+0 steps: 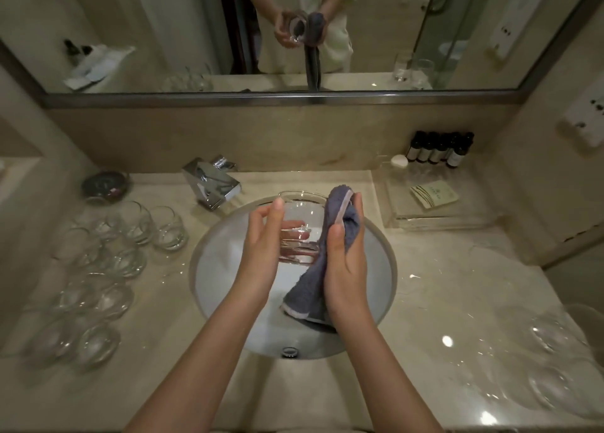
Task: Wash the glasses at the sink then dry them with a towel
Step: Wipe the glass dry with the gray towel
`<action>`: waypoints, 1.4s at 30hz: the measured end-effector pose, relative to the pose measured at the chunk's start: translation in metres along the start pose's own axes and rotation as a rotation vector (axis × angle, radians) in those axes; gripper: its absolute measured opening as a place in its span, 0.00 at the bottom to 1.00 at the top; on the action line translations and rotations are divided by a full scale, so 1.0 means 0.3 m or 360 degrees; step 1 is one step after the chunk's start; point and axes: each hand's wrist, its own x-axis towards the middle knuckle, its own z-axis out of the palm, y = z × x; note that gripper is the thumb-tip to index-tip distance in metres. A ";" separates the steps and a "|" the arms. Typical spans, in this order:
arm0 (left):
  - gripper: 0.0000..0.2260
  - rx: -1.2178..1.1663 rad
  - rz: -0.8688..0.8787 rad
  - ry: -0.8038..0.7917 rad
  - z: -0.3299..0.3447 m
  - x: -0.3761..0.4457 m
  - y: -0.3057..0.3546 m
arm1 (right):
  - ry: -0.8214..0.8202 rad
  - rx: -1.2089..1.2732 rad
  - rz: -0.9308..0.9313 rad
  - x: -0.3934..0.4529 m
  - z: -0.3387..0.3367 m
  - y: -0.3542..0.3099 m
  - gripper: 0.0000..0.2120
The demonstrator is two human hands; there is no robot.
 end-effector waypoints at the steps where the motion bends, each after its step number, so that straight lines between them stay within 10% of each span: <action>1: 0.17 0.0047 0.0051 -0.0036 0.010 -0.013 0.000 | 0.0010 -0.0041 -0.0039 -0.006 -0.002 0.003 0.22; 6: 0.31 -0.0071 0.0036 -0.0101 0.053 -0.058 -0.009 | 0.0045 -0.0083 -0.0185 -0.009 -0.042 0.002 0.20; 14: 0.16 -0.0011 0.0118 -0.0139 0.121 -0.113 -0.002 | 0.0105 0.0165 0.0136 0.009 -0.119 0.015 0.28; 21: 0.33 0.0241 0.0369 0.0154 0.144 -0.173 -0.034 | 0.0084 -0.0102 -0.0223 -0.005 -0.114 -0.015 0.19; 28: 0.21 -0.0468 -0.0082 -0.0204 0.104 -0.149 0.013 | -0.0034 0.0147 -0.0020 0.027 -0.108 -0.048 0.25; 35: 0.22 -0.0135 0.0185 0.0124 0.083 -0.147 0.001 | 0.0027 0.0011 -0.0215 0.016 -0.074 -0.052 0.23; 42: 0.27 -0.0152 0.0285 -0.0068 0.072 -0.155 0.041 | 0.0020 0.0118 -0.0191 0.036 -0.057 -0.053 0.22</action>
